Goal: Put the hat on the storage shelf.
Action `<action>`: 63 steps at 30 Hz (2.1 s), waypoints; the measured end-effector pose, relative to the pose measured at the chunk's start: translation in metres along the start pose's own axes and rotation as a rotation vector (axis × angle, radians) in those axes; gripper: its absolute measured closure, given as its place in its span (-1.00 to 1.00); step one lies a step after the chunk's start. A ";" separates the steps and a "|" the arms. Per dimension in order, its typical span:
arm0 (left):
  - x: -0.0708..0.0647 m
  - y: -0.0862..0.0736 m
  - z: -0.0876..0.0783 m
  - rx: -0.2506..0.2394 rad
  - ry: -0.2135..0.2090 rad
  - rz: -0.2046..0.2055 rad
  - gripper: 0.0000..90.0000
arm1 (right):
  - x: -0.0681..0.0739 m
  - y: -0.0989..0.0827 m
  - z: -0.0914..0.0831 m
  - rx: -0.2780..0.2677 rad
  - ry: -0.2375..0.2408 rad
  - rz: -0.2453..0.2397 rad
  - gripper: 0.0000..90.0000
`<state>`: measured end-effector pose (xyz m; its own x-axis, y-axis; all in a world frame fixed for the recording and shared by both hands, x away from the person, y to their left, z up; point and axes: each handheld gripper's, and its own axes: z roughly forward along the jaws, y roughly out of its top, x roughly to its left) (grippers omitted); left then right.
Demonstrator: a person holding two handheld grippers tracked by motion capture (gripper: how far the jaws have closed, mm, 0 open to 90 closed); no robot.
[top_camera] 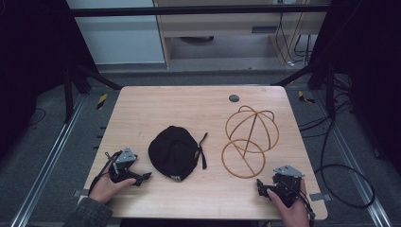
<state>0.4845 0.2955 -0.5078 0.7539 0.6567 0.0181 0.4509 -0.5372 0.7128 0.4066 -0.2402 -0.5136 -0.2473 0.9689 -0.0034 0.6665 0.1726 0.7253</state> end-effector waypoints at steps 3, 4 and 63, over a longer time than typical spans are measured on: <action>0.000 0.000 0.000 0.000 0.000 0.000 -0.95 | 0.000 0.000 0.000 0.001 0.001 0.001 -0.99; 0.000 0.000 0.000 0.001 0.000 0.000 -0.95 | 0.000 0.000 0.000 0.000 0.000 0.000 -0.99; -0.046 0.176 -0.039 0.153 0.010 0.290 -0.83 | -0.006 -0.002 -0.002 0.001 -0.006 0.008 -0.99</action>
<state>0.5102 0.1915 -0.3557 0.8568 0.4697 0.2126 0.2851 -0.7753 0.5636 0.4052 -0.2464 -0.5137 -0.2377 0.9713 -0.0013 0.6689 0.1647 0.7249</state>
